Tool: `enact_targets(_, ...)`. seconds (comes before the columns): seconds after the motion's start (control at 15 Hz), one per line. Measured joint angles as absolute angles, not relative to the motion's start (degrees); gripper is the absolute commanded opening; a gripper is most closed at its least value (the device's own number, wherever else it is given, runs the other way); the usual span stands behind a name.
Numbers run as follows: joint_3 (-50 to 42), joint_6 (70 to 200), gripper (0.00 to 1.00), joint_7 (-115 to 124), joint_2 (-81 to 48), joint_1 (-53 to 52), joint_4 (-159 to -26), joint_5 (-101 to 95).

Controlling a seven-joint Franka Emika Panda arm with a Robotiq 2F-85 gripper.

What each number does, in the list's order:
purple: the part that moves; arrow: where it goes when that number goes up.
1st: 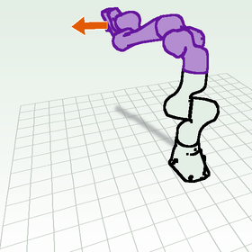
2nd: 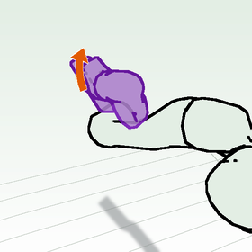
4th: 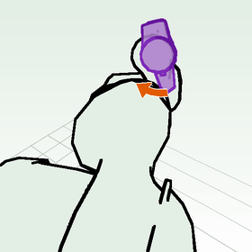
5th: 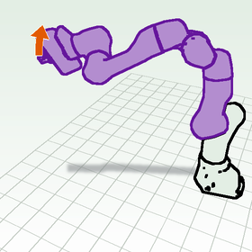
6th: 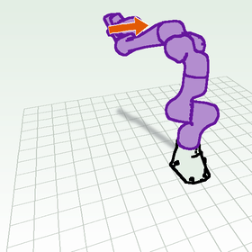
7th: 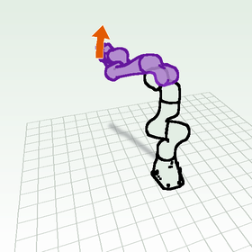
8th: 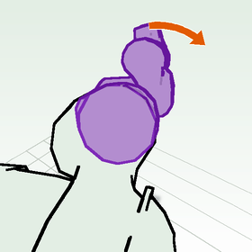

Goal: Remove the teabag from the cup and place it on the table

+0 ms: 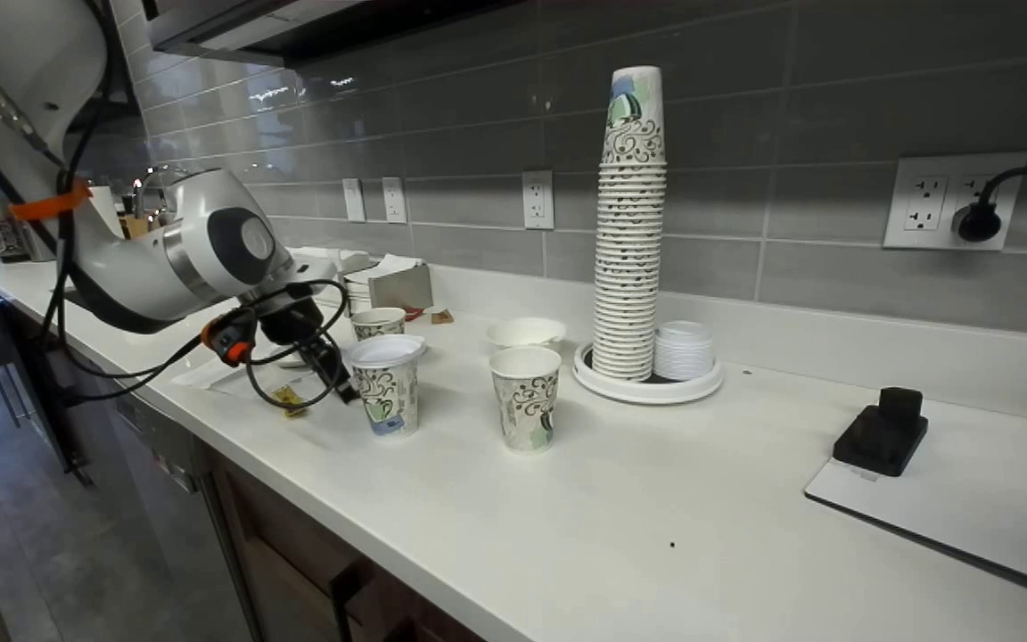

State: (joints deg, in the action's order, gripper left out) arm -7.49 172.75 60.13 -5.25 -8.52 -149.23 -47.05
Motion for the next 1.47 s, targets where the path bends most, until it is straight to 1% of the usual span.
enact_targets(0.2, -7.7, 172.7, 0.69, 61.4, -6.1, -8.5, -148.8, -47.1)
enact_targets(0.53, -7.9, 172.8, 0.69, 63.5, -7.1, -8.5, -147.1, -47.7)
enact_targets(0.8, -8.4, 172.8, 0.67, 65.0, -8.0, -8.5, -146.1, -49.2)
enact_targets(0.93, -8.8, 172.8, 0.62, 65.7, -8.4, -8.6, -145.8, -49.9)
enact_targets(1.07, -8.9, 172.8, 0.38, 66.4, -8.4, -8.6, -145.7, -50.8)
enact_targets(1.33, -8.9, 172.9, 0.08, 68.2, -8.4, -9.5, -145.2, -52.2)
enact_targets(1.4, -8.9, 172.9, 0.02, 68.5, -8.4, -9.8, -145.1, -52.5)
enact_targets(1.47, -9.0, 172.9, 0.00, 68.9, -8.4, -10.0, -145.0, -52.8)
